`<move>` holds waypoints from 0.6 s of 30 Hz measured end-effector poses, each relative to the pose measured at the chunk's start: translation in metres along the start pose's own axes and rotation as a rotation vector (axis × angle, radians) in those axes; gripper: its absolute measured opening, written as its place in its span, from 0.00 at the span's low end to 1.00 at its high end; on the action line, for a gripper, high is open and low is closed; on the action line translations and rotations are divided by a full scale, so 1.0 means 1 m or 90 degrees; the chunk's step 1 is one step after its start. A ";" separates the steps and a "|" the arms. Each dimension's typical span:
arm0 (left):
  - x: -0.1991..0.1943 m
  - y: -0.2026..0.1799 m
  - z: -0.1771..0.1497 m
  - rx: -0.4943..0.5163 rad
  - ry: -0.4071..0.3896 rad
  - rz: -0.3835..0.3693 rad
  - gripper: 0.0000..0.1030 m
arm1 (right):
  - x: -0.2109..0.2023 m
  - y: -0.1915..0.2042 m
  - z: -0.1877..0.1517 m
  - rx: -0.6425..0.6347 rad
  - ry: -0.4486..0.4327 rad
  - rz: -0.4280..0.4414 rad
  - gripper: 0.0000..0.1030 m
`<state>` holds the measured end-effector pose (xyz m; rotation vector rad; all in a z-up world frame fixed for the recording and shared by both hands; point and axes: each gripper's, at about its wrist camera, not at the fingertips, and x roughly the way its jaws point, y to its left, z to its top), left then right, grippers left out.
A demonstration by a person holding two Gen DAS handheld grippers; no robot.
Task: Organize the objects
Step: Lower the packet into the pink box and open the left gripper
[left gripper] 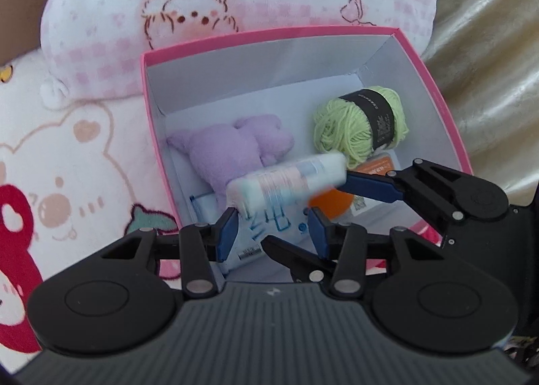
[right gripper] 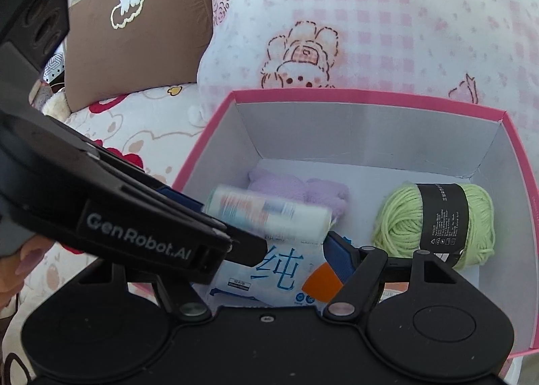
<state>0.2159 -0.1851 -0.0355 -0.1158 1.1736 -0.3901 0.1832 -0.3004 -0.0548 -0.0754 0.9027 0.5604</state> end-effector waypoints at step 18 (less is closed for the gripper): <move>-0.042 0.010 -0.012 0.000 -0.059 -0.002 0.43 | -0.038 0.020 -0.011 0.016 -0.061 -0.011 0.74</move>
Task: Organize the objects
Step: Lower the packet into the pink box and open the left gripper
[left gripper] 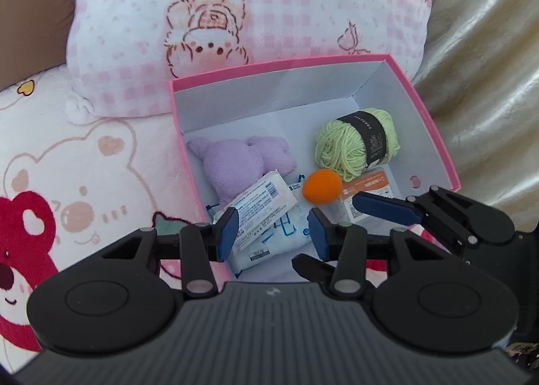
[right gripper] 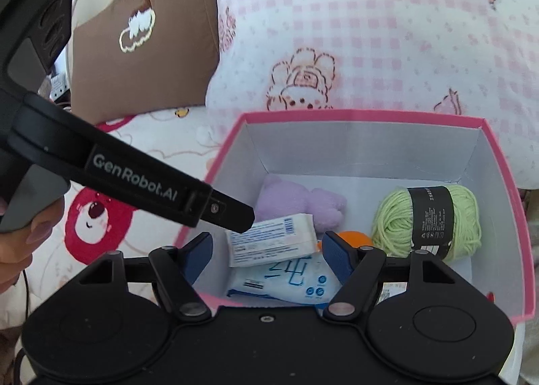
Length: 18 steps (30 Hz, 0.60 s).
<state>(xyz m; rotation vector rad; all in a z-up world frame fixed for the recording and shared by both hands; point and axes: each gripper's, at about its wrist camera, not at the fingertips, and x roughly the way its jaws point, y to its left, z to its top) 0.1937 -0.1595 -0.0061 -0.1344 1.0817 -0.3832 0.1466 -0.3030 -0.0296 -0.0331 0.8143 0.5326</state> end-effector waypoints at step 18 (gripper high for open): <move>-0.097 0.026 -0.060 -0.032 -0.073 0.057 0.44 | -0.054 0.058 -0.001 0.016 -0.022 -0.020 0.74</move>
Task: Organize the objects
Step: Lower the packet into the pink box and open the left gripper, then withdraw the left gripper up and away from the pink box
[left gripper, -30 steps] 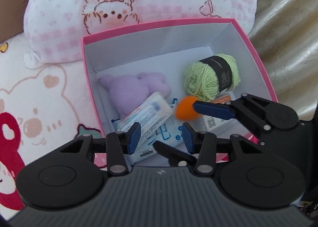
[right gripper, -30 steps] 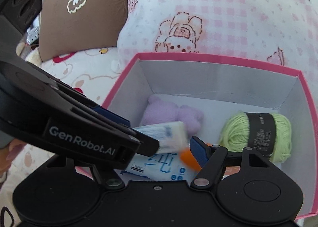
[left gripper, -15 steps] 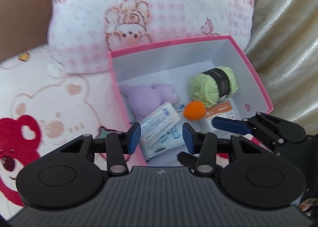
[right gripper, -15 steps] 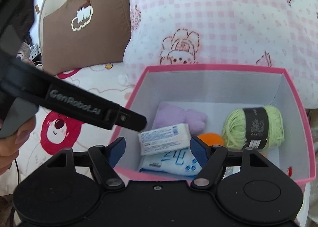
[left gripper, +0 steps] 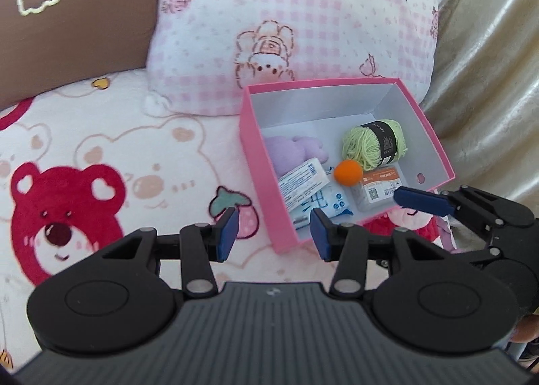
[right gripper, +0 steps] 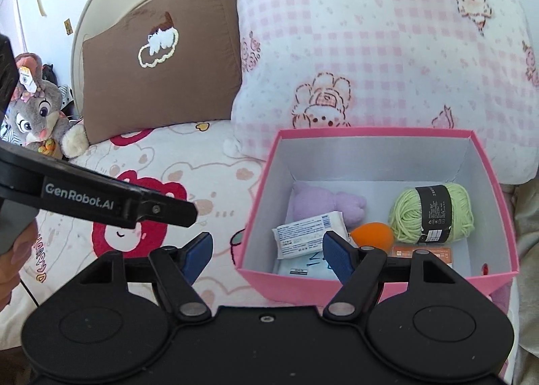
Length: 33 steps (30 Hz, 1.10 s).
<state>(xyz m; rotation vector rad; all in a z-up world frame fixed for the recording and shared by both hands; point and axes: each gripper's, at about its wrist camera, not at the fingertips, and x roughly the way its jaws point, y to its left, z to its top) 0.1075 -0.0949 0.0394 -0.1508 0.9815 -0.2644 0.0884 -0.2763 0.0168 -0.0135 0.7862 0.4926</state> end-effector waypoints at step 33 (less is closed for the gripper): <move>-0.071 0.053 -0.074 -0.083 -0.027 0.064 0.60 | -0.045 0.066 -0.027 0.016 0.021 -0.101 0.95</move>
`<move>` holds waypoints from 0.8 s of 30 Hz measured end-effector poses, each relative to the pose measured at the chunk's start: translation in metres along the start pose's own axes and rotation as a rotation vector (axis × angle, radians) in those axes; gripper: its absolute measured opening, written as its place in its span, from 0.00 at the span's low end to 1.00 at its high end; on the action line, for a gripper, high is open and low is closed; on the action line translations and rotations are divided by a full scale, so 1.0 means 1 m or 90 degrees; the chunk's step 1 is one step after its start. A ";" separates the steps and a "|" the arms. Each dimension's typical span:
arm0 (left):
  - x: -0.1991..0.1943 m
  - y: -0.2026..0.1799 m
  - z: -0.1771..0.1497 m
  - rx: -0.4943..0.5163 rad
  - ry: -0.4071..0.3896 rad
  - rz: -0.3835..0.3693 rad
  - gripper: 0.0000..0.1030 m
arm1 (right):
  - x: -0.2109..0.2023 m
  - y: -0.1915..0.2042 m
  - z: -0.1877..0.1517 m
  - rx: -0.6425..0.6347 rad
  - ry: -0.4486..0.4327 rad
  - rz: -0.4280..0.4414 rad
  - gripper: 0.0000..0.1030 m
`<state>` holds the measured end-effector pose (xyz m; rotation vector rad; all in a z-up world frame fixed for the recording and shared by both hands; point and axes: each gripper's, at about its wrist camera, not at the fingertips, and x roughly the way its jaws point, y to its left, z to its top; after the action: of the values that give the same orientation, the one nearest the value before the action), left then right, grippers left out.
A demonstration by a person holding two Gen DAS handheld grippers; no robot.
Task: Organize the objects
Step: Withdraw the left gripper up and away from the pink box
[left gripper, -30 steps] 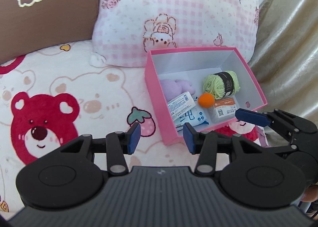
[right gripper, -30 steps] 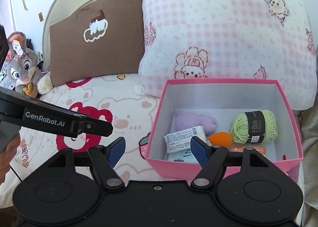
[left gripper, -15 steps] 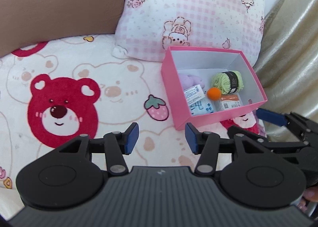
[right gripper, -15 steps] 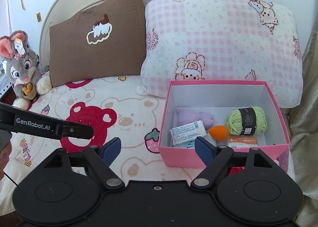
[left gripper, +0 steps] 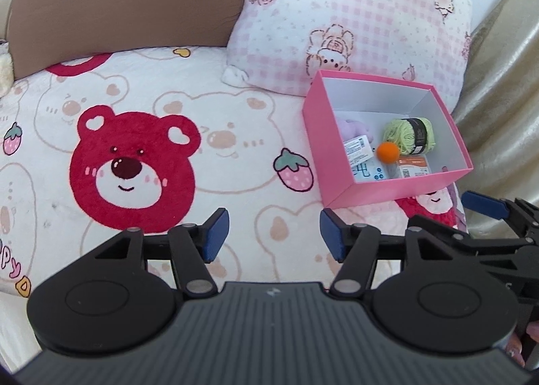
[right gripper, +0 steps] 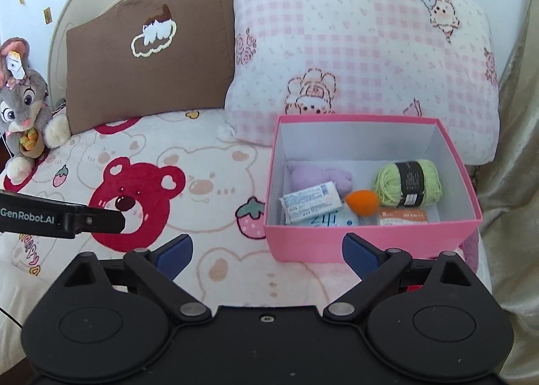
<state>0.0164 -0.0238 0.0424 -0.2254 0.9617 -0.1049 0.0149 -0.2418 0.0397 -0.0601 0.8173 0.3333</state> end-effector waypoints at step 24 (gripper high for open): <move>-0.002 0.014 -0.016 0.001 0.016 0.075 0.98 | -0.007 0.010 -0.010 0.025 -0.001 -0.025 0.95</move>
<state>0.0025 -0.0126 0.0319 -0.1651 0.9977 0.0000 0.0005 -0.2361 0.0391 -0.0391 0.8194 0.2805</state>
